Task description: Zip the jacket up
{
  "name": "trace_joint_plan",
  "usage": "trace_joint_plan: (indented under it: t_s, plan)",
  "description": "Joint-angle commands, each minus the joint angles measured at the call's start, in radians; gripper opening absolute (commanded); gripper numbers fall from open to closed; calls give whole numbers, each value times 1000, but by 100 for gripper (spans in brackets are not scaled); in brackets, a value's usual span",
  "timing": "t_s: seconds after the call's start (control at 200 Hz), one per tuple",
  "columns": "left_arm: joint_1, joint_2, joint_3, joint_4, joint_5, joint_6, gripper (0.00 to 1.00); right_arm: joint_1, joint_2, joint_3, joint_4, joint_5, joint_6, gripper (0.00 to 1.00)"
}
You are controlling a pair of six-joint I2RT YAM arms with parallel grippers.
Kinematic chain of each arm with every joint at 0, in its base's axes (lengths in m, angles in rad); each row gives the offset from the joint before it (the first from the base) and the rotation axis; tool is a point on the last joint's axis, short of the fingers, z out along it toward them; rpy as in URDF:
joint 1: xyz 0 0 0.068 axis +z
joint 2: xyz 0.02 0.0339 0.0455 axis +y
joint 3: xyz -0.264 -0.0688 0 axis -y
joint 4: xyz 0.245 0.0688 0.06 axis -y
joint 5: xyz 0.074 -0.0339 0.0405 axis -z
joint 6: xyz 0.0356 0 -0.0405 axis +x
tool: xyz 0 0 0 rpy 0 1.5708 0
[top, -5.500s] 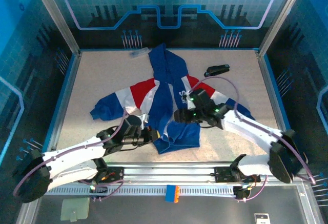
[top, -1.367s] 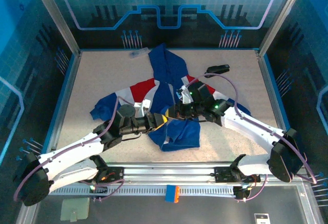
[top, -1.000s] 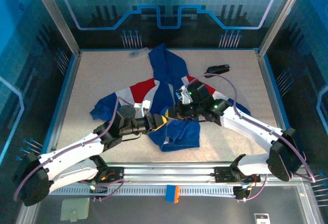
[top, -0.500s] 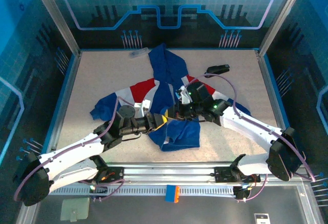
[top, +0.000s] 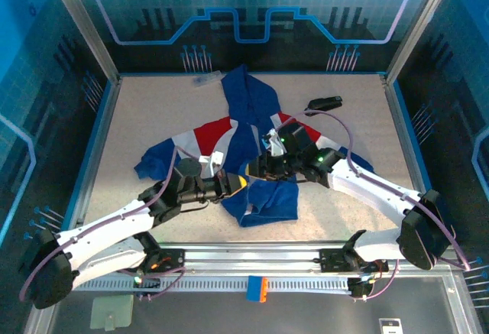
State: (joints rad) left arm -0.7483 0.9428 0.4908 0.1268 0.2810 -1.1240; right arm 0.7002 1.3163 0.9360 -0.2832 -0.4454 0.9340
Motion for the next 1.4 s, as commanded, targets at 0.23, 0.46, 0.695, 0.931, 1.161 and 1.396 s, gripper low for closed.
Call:
trace_joint_plan:
  t_s: [0.23,0.46,0.695,0.931,1.161,1.396]
  plan:
    - [9,-56,-30,-160,-41,78,0,-36,-130,-82,-106,71,-34,43]
    - [10,-105,-42,-259,-80,101,0,11,-137,-207,-104,138,7,44]
    - [13,-201,-45,-367,-134,109,0,56,-29,-227,-45,131,40,59]
    - [12,-240,-82,-361,-140,69,0,107,173,-109,-112,124,-7,63]
    - [13,-276,-98,-385,-159,59,0,117,209,-69,-116,145,-16,26]
    - [13,-190,-57,-317,-131,86,0,77,54,11,-391,281,-149,5]
